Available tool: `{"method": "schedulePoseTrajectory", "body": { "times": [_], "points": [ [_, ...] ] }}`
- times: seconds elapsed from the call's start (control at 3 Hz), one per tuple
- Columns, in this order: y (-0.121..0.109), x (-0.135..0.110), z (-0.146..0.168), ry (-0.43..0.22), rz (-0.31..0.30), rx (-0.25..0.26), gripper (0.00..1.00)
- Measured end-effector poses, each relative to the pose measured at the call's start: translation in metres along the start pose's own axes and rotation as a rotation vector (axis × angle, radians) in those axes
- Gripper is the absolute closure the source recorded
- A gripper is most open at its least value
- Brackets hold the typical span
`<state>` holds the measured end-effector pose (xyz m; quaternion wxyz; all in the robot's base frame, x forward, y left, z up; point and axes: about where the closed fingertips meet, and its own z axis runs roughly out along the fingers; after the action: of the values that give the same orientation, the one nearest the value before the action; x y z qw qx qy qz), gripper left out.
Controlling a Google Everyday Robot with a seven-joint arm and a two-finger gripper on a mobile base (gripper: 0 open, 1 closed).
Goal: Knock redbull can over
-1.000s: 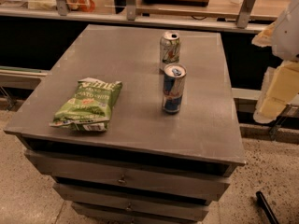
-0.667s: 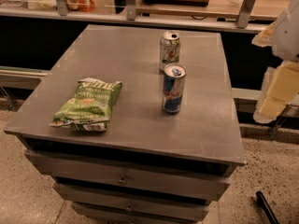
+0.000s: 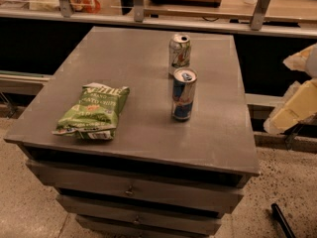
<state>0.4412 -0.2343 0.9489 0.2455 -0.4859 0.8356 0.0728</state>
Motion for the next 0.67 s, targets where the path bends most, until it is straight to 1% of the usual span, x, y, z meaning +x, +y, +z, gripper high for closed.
{"method": "schedulePoseTrajectory", "body": {
  "times": [0.33, 0.67],
  "points": [
    [0.004, 0.008, 0.016, -0.313, 0.227, 0.033, 0.0],
    [0.003, -0.004, 0.017, -0.49, 0.271, 0.068, 0.0]
  ]
}}
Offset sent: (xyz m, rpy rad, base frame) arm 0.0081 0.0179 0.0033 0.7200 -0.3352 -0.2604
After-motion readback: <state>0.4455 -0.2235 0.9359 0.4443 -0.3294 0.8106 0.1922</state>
